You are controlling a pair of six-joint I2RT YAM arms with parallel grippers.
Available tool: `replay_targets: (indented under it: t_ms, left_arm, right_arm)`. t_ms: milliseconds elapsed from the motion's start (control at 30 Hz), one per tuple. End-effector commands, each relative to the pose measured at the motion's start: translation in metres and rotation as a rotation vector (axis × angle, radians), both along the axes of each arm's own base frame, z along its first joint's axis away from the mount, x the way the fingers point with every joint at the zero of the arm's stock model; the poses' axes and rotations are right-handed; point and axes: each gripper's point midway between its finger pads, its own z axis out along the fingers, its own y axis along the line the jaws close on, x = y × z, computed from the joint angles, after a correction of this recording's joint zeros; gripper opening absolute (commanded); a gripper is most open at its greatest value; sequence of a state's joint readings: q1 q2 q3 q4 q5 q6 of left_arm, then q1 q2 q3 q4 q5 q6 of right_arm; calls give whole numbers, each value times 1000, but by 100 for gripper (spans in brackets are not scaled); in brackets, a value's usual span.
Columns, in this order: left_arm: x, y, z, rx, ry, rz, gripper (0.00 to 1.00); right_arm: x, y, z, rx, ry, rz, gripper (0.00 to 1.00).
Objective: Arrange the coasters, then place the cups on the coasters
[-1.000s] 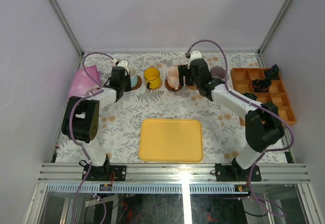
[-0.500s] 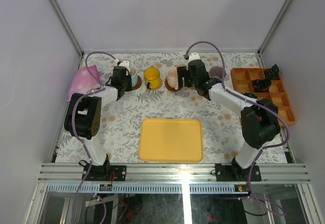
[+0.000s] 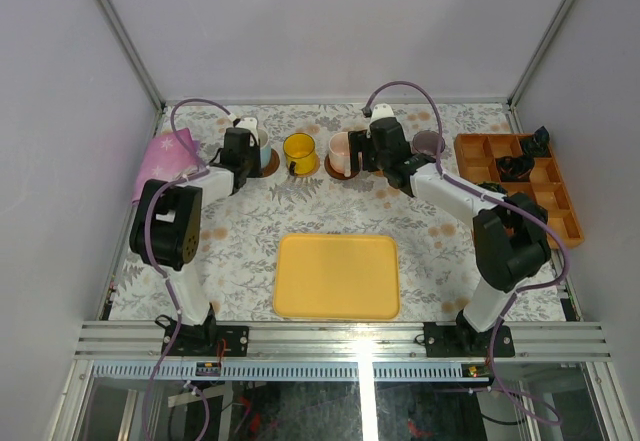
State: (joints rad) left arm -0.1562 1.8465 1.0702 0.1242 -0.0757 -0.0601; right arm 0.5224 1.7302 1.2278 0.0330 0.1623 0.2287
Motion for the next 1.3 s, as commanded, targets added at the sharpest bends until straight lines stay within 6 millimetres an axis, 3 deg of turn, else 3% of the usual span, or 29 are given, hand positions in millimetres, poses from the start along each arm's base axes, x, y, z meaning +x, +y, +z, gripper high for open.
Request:
replay_targets:
  t_ms: [0,233,333,533,900,1000,1100,1267]
  left_arm:
    - [20,2,16,22,-72,1,24]
    - [16,3,17,24,-59,4,27]
    - [12,5,18,32,-57,4,36]
    - [-2,6,33,37,-75,-9,65]
    - [-22,14,86,31,-140,22,70]
    - [-25,14,101,10,-159,42,72]
    - [-25,17,114,-22,-173,86,75]
    - [-23,33,138,-94,-214,182,86]
  right_arm:
    - [12,7,25,50,-51,1,79]
    - [12,7,26,45,-53,4,79]
    - [12,7,26,43,-53,4,79]
    - [12,6,26,36,-54,9,79]
    - [14,-6,48,29,-121,-39,80]
    - [17,-23,54,20,-142,-94,81]
    - [20,-54,64,49,-157,-174,81]
    - [21,-130,70,132,-178,-366,82]
